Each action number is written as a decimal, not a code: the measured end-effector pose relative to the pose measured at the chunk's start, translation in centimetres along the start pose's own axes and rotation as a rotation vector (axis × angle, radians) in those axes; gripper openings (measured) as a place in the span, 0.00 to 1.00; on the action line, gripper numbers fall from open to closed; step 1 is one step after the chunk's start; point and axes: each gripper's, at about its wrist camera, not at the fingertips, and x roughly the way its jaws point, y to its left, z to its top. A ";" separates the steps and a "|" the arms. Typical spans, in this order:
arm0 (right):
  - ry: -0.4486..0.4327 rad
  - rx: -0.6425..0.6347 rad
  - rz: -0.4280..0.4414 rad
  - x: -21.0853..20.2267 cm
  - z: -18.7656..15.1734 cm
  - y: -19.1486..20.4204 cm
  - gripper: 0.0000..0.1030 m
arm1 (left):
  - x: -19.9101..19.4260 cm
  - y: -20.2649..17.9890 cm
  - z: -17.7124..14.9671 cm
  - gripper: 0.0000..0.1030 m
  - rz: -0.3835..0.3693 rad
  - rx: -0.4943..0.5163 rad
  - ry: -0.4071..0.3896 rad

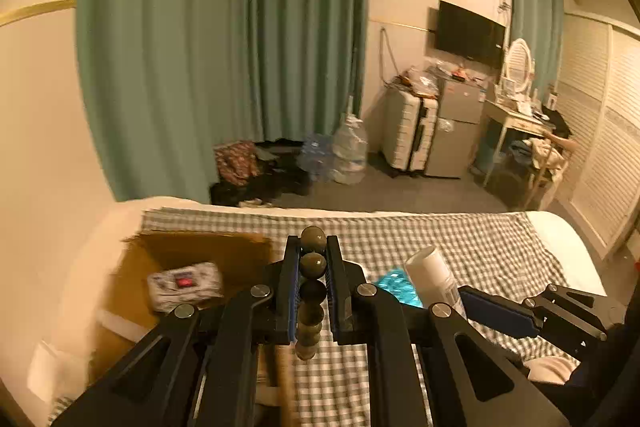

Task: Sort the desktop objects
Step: 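Lift and carry the bracelet and ointment tube over the box with both tools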

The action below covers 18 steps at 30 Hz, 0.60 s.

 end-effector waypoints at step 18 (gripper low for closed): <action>0.161 -0.074 0.128 12.4 1.0 8.1 0.23 | 3.1 12.6 -3.4 0.11 0.120 -0.125 0.097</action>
